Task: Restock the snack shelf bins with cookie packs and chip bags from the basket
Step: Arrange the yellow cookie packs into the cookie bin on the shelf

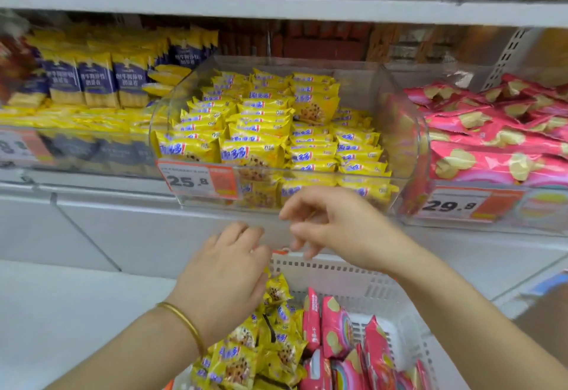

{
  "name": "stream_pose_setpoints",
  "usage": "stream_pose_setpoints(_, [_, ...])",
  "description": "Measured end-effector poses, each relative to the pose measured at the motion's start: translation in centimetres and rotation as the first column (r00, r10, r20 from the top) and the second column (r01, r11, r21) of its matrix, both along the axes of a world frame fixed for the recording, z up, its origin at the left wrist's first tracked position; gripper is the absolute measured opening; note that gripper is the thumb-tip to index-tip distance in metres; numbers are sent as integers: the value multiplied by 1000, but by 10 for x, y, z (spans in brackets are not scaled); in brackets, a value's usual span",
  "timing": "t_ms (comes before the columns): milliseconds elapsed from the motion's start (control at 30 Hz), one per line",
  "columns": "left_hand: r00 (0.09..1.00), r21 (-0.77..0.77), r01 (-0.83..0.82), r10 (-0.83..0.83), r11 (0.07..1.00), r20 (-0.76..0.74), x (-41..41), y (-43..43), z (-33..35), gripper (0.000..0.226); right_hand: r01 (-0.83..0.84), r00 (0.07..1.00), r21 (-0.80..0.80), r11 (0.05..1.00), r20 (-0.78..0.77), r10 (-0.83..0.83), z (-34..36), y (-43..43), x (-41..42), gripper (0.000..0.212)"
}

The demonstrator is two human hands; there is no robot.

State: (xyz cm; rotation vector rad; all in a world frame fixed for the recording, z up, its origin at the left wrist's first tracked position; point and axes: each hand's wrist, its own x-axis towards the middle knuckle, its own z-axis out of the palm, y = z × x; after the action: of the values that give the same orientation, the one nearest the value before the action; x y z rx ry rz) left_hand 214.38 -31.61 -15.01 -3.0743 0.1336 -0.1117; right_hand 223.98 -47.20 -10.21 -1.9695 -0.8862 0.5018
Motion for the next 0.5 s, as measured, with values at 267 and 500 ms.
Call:
stream_pose_setpoints(267, [945,174,-93,142,980,-294,-10,21,-19,40,-2,1000,-610,793,-22,-15,-201,31,33,22])
stream_pose_setpoints(500, [930,197,-107,168,975,-326,-1,31,-28,42,253,957,-465,848,250,-149,-257,86,15,35])
